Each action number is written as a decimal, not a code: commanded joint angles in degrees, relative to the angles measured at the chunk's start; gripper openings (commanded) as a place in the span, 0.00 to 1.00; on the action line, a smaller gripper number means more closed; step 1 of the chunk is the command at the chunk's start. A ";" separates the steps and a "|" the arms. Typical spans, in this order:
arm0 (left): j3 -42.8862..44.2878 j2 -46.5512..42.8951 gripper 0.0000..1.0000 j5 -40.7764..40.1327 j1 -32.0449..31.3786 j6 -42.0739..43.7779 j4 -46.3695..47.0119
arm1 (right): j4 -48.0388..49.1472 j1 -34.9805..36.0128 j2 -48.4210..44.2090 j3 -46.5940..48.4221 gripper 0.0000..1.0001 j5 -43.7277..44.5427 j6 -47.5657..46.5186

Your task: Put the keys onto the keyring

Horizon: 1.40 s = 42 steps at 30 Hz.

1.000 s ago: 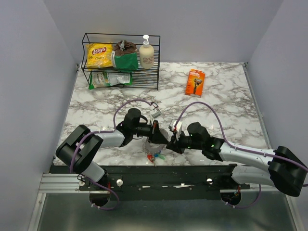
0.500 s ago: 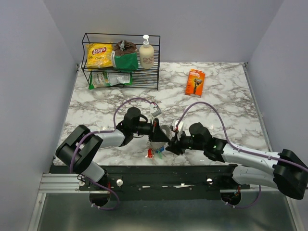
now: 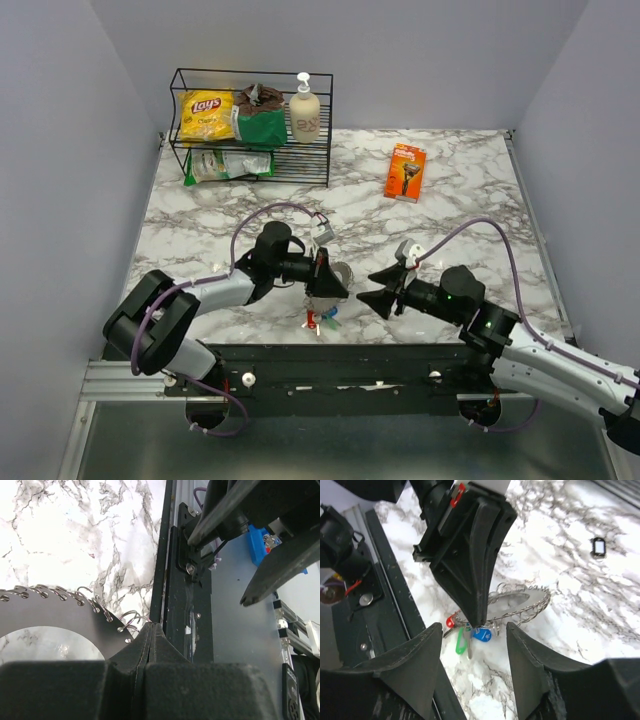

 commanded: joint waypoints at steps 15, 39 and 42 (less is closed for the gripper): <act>4.44 -5.08 0.00 0.01 0.08 -9.84 -3.73 | -2.81 0.51 0.72 1.58 0.58 -1.88 -1.87; 1.01 -6.84 0.00 -0.97 0.96 -28.56 15.51 | 0.35 0.51 -0.69 0.79 0.57 -3.11 0.51; 1.01 -7.28 0.00 -1.05 0.96 -29.36 16.75 | 1.66 0.42 -0.60 0.44 0.56 -3.11 1.03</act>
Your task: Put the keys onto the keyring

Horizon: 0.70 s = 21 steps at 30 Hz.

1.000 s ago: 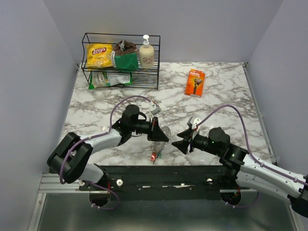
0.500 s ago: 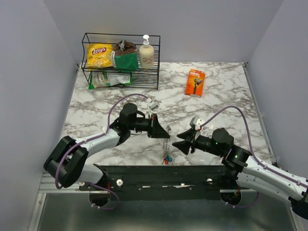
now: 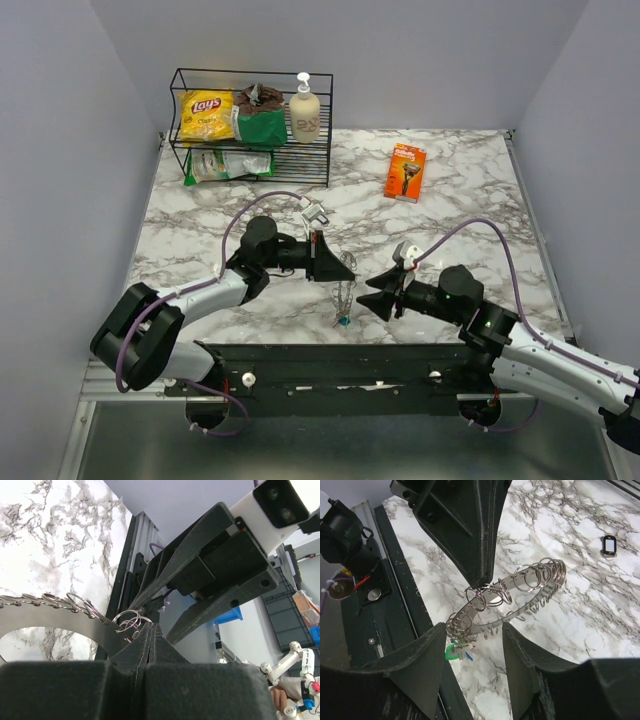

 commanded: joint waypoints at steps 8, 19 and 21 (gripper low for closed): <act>-0.30 -2.55 0.00 1.97 0.33 -2.08 6.04 | 6.36 0.40 0.50 0.13 0.50 -0.16 2.53; -0.47 -2.99 0.00 3.02 0.24 -2.61 7.62 | 11.38 0.40 3.74 0.48 0.45 -2.27 3.67; -0.47 -3.08 0.00 3.11 0.24 -2.96 8.14 | 11.64 0.40 4.45 0.75 0.44 -2.71 3.67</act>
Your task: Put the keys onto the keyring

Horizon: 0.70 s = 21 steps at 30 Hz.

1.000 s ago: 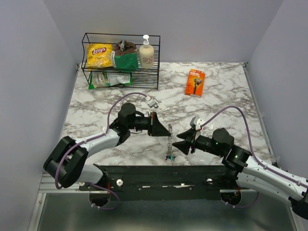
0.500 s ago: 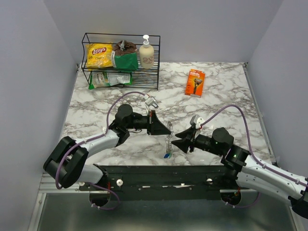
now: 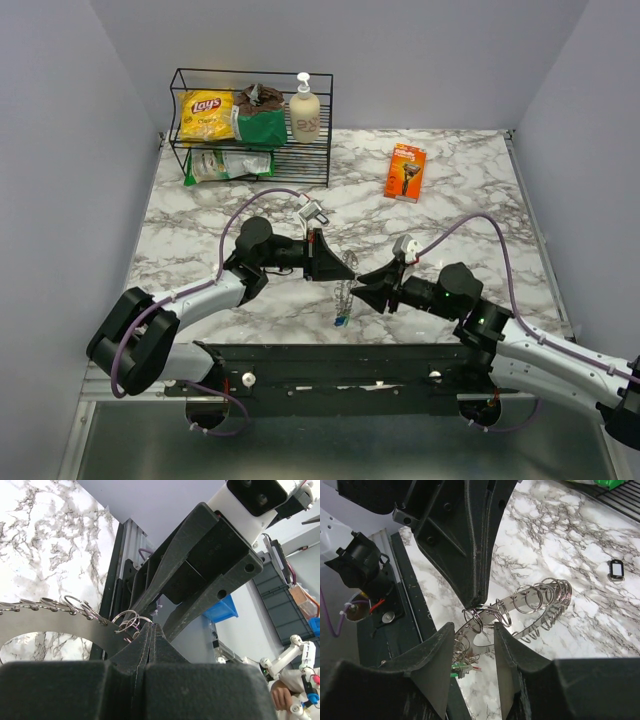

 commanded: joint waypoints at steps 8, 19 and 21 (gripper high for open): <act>-0.32 -1.39 0.00 2.50 0.19 -1.28 4.56 | 3.67 0.40 1.39 0.75 0.30 -2.03 0.79; -0.23 -1.30 0.00 2.42 0.11 -1.81 5.62 | 3.49 0.40 1.22 0.57 0.01 -2.12 0.44; -0.23 -1.57 0.00 2.24 0.11 -1.80 5.71 | 3.23 0.40 1.04 0.31 0.01 -2.29 0.44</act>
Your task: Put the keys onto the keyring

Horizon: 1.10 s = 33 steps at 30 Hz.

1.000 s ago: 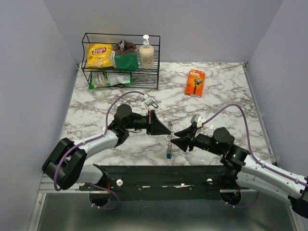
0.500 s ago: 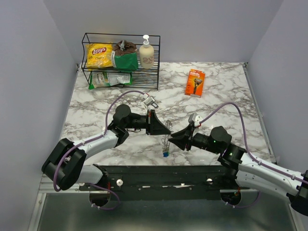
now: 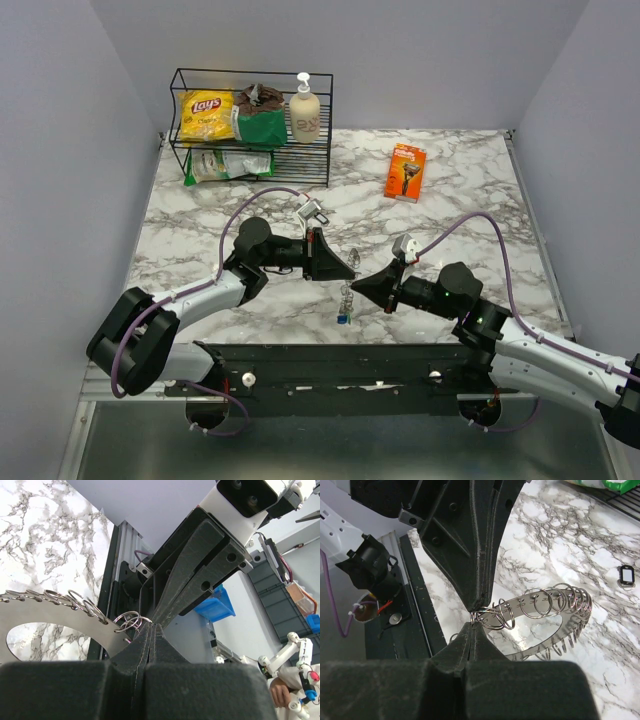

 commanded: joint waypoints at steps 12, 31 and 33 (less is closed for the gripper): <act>-0.06 -2.10 0.00 1.60 0.06 -3.74 7.41 | -0.69 0.49 0.02 -1.45 0.01 -3.20 -0.72; 0.91 -1.48 0.00 3.28 0.06 -5.69 3.56 | -9.22 0.40 5.38 2.60 0.01 -1.36 -6.26; 1.35 -1.74 0.00 2.49 0.15 -2.45 -0.82 | -9.22 0.49 5.03 2.51 0.01 -1.09 -6.26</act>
